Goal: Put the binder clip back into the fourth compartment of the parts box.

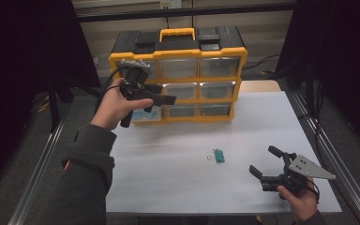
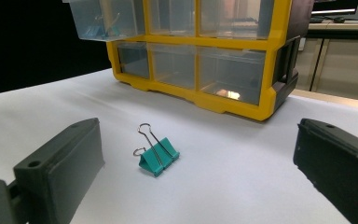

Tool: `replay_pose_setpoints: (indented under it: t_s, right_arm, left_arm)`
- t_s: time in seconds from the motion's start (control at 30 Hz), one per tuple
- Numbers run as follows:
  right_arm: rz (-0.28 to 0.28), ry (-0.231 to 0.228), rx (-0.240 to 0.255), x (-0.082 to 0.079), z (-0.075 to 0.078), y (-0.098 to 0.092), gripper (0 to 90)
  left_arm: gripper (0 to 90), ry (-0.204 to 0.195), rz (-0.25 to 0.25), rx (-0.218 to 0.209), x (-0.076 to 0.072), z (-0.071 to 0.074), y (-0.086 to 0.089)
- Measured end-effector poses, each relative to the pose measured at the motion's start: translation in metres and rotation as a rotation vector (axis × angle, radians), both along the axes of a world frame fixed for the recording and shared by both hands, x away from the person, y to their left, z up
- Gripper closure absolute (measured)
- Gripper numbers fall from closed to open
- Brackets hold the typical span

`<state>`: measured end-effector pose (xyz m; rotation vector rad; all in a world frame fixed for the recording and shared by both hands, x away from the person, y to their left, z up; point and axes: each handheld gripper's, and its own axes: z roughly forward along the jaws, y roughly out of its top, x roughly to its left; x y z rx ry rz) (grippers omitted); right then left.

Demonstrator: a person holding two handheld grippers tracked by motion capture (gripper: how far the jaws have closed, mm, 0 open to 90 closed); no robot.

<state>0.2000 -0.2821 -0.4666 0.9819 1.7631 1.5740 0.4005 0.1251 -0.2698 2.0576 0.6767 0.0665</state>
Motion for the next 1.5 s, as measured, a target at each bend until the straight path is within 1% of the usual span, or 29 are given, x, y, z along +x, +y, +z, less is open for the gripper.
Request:
replay_pose_setpoints:
  t_s: [0.03,0.13,0.17,0.2,0.27,0.37,0.5,0.53,0.57,0.6,0.63,0.7,0.73,0.77,0.87,0.9,0.93,0.97,1.0,1.07,1.1,1.2,1.3,1.33,1.37,1.4,1.43,1.5]
  right_arm:
    - [0.000,0.000,0.000,0.000,0.000,0.000,0.7]
    - [0.001,-0.001,0.000,0.000,0.000,0.000,0.7]
    - [0.000,0.000,-0.001,0.000,0.000,0.000,0.7]
    - [0.001,-0.001,-0.001,0.000,0.000,0.000,0.7]
    - [0.002,0.000,0.001,0.000,0.000,0.000,0.7]
    - [0.002,0.000,0.001,0.000,0.000,0.000,0.7]
    - [0.003,0.000,-0.001,0.000,0.000,0.000,0.7]
    - [0.004,0.000,0.000,0.000,0.000,0.000,0.7]
    - [0.004,-0.001,0.000,0.000,0.000,0.000,0.7]
    - [0.004,-0.002,0.000,0.000,0.000,0.000,0.7]
    - [0.004,-0.003,-0.001,0.000,0.000,0.000,0.7]
    - [0.005,-0.004,-0.002,0.000,0.000,0.000,0.7]
    - [0.006,-0.005,-0.002,0.000,0.000,0.000,0.7]
    - [0.006,-0.005,-0.002,0.000,0.000,0.000,0.7]
    - [0.004,-0.002,0.001,-0.001,0.000,0.000,0.7]
    - [0.005,-0.003,0.002,-0.001,0.000,0.000,0.7]
    - [0.006,-0.005,0.000,0.000,0.000,0.000,0.7]
    - [0.006,-0.003,0.000,-0.001,0.000,0.000,0.7]
    - [0.005,-0.002,0.003,-0.001,0.000,0.000,0.7]
    - [0.006,-0.003,0.002,-0.001,0.000,0.000,0.7]
    - [0.006,-0.002,0.002,-0.001,0.000,0.000,0.7]
    - [0.005,-0.004,0.000,0.000,0.000,0.000,0.7]
    - [0.006,-0.006,-0.001,0.000,0.000,0.000,0.7]
    - [0.006,-0.005,-0.001,0.000,0.000,0.000,0.7]
    - [0.007,-0.005,-0.002,0.000,0.000,0.000,0.7]
    - [0.006,-0.002,-0.001,-0.001,0.000,0.000,0.7]
    - [0.007,-0.002,0.000,0.000,0.000,0.000,0.7]
    - [0.007,-0.005,-0.002,0.000,0.000,0.000,0.7]
  left_arm:
    - [19.8,-0.004,-0.011,0.007,-0.002,-0.002,-0.004]
    - [18.2,-0.002,-0.045,-0.005,-0.006,-0.008,-0.014]
    - [17.7,0.000,-0.050,-0.015,-0.007,-0.011,-0.018]
    - [17.6,0.000,-0.055,0.001,-0.008,-0.012,-0.020]
    - [16.6,-0.002,-0.074,-0.014,-0.011,-0.018,-0.027]
    - [15.8,0.008,-0.095,0.000,-0.014,-0.024,-0.036]
    - [15.0,0.008,-0.115,0.000,-0.018,-0.034,-0.045]
    - [15.0,0.014,-0.120,-0.020,-0.019,-0.037,-0.048]
    - [15.0,0.012,-0.122,-0.001,-0.020,-0.038,-0.049]
    - [15.0,0.014,-0.123,-0.022,-0.021,-0.042,-0.052]
    - [15.0,0.017,-0.126,-0.007,-0.022,-0.044,-0.054]
    - [15.0,0.018,-0.134,-0.018,-0.023,-0.050,-0.058]
    - [15.0,0.018,-0.137,0.002,-0.024,-0.052,-0.060]
    - [15.0,0.020,-0.138,-0.006,-0.024,-0.056,-0.062]
    - [15.0,0.023,-0.141,0.000,-0.026,-0.064,-0.067]
    - [15.0,0.027,-0.146,-0.005,-0.027,-0.067,-0.068]
    - [14.9,0.032,-0.146,0.010,-0.028,-0.069,-0.069]
    - [15.0,0.031,-0.151,-0.003,-0.028,-0.073,-0.071]
    - [14.9,0.031,-0.151,0.011,-0.029,-0.075,-0.072]
    - [15.0,0.034,-0.159,0.009,-0.031,-0.080,-0.075]
    - [15.0,0.030,-0.164,0.023,-0.031,-0.082,-0.076]
    - [14.9,0.021,-0.163,0.027,-0.034,-0.092,-0.081]
    - [14.9,0.035,-0.165,0.015,-0.036,-0.103,-0.085]
    - [14.9,0.039,-0.158,0.021,-0.037,-0.106,-0.087]
    - [14.9,0.046,-0.163,0.021,-0.037,-0.110,-0.088]
    - [14.9,0.048,-0.159,0.017,-0.038,-0.114,-0.090]
    - [14.9,0.047,-0.166,0.013,-0.038,-0.117,-0.091]
    - [14.9,0.045,-0.163,0.027,-0.038,-0.123,-0.094]
